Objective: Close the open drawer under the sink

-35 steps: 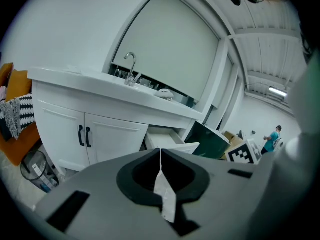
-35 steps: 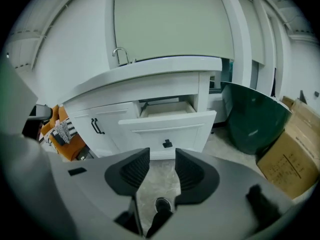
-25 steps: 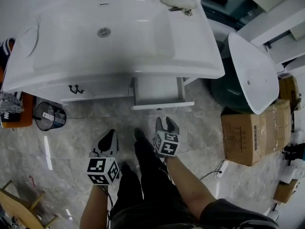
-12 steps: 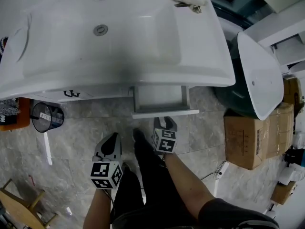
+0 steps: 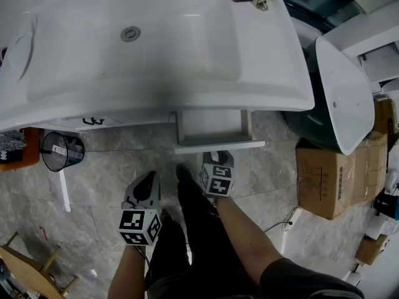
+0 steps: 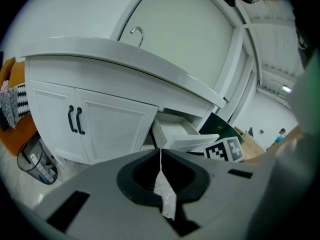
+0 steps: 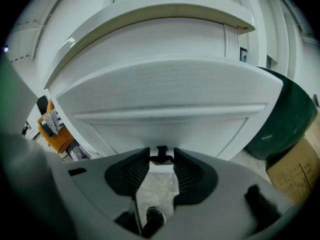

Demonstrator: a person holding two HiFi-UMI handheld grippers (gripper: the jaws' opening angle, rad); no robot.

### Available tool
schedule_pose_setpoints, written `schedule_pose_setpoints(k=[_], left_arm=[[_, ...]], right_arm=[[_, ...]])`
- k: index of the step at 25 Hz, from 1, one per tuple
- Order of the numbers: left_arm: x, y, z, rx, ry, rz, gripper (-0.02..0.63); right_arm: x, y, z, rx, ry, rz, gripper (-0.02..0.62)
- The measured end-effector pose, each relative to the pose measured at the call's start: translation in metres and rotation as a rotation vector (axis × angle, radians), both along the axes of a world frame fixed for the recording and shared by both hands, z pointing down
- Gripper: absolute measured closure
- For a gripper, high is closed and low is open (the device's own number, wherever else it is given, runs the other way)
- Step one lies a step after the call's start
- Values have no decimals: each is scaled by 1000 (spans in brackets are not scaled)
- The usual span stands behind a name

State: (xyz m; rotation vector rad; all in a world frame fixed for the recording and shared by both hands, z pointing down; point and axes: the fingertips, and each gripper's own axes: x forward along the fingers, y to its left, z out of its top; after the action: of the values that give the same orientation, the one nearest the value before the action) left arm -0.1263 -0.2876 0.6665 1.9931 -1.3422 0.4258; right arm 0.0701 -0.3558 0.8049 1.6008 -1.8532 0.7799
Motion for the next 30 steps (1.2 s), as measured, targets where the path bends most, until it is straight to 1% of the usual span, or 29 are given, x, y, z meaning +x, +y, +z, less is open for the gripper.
schedule_pose_setpoints(k=[10, 16, 24, 30], left_arm=[[4, -15, -1, 7, -4, 18, 589], [4, -32, 3, 11, -10, 27, 589], [3, -61, 8, 16, -15, 10, 589], [9, -70, 10, 8, -6, 14, 589]], right_arm=[[-1, -41, -3, 25, 4, -5, 440], [-3, -65, -4, 38, 0, -2, 440], [-6, -95, -6, 65, -14, -7, 440], [-7, -118, -7, 88, -24, -12, 440]])
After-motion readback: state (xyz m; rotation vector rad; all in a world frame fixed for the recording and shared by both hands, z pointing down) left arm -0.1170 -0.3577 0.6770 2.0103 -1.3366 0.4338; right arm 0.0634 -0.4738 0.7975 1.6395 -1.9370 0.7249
